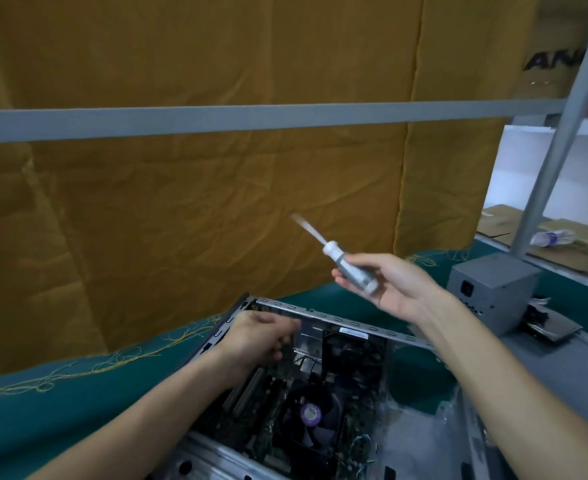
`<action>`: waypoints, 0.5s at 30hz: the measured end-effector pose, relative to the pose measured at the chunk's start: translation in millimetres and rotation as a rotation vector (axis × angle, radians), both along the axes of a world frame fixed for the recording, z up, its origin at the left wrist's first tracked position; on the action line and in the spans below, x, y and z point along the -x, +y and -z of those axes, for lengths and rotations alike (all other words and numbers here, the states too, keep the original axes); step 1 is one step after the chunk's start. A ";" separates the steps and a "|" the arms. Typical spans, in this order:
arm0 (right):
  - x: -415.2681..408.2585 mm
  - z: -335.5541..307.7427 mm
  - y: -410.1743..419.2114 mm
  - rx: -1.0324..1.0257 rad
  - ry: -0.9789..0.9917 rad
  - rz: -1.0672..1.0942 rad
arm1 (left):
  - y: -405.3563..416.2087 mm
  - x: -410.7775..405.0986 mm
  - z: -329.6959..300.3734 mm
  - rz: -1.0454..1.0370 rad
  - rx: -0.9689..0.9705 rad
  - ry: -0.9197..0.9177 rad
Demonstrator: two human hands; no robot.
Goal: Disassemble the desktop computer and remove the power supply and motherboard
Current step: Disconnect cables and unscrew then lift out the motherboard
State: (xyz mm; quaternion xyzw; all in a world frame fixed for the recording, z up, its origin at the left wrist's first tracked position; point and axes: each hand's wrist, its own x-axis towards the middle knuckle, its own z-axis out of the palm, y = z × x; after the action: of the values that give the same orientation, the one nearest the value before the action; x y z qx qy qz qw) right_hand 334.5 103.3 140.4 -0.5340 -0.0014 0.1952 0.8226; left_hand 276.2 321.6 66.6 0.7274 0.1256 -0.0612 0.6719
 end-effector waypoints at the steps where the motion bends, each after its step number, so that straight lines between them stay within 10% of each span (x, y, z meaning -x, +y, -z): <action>1: 4.2 1.6 -0.9 -0.030 0.031 -0.061 | -4.5 2.6 -8.2 -0.020 0.128 0.009; 15: 38.9 19.0 -2.8 0.498 -0.654 0.041 | -48.7 16.4 -42.1 0.092 0.705 0.134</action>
State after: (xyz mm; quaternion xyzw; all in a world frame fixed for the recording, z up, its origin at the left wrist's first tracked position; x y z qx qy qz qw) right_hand 295.6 100.6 121.4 -0.7505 -0.2050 -0.0068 0.6283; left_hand 259.8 272.9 108.7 0.4503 0.1075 -0.1783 0.8682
